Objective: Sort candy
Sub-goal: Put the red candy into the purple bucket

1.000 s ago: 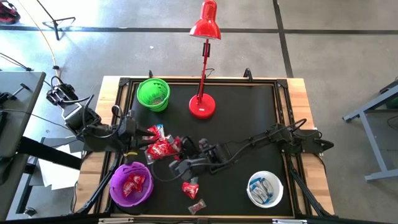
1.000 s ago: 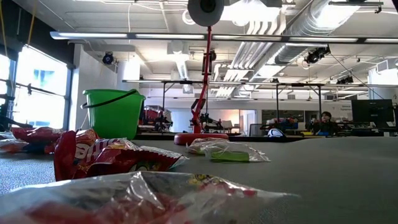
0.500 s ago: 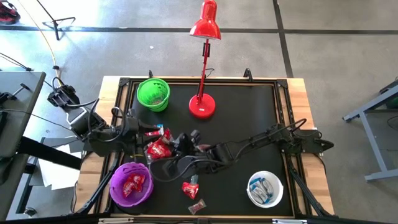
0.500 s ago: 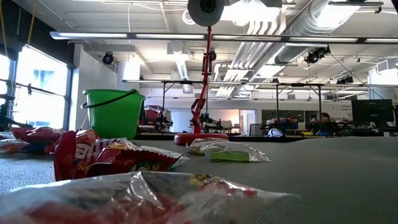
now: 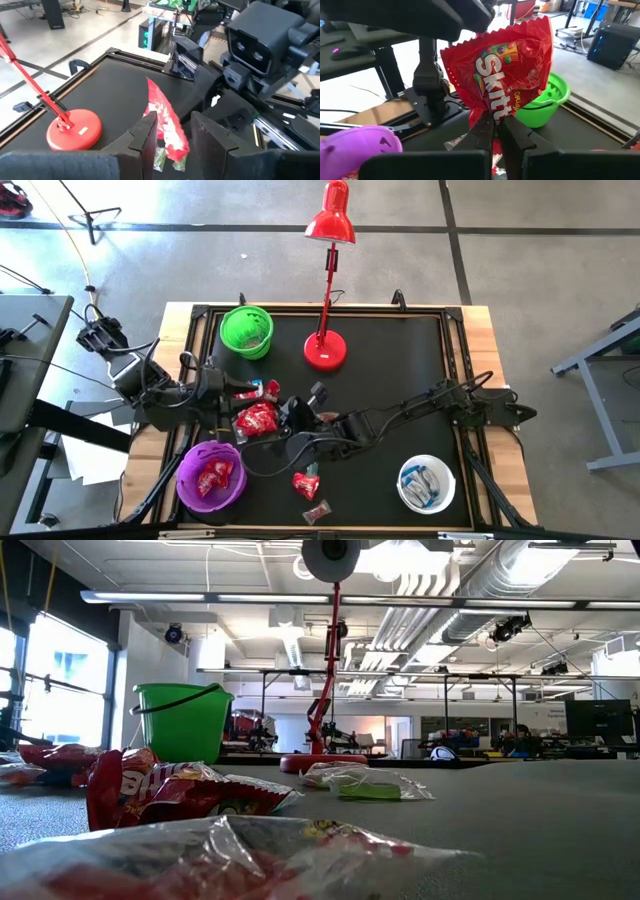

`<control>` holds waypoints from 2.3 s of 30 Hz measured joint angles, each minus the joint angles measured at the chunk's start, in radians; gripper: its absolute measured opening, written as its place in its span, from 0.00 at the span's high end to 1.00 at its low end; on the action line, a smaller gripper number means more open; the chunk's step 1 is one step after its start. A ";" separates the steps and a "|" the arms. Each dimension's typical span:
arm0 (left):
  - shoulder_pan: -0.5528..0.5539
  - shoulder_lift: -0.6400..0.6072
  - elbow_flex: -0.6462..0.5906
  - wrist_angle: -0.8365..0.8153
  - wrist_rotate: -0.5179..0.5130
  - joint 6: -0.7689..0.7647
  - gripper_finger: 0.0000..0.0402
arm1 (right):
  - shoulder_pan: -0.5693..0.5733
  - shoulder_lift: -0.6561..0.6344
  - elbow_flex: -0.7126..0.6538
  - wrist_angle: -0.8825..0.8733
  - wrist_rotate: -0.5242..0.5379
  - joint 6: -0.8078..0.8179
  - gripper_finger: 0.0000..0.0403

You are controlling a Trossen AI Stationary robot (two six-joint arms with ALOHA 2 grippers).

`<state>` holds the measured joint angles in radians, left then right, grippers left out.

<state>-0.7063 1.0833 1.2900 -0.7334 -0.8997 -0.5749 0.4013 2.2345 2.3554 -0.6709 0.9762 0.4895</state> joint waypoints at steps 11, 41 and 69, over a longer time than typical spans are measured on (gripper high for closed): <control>0.000 0.019 -0.001 -0.001 -0.016 0.131 0.60 | 0.004 0.000 0.000 0.000 0.000 -0.059 0.98; 0.098 0.066 -0.001 -0.001 0.114 0.192 0.94 | 0.005 0.000 0.000 0.067 0.043 -0.203 0.98; 0.098 0.037 0.000 -0.009 0.130 0.128 0.98 | 0.040 -0.060 0.001 -0.159 0.044 -0.100 0.52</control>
<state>-0.6086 1.1207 1.2900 -0.7422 -0.7694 -0.4465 0.4414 2.1746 2.3562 -0.8303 1.0200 0.3900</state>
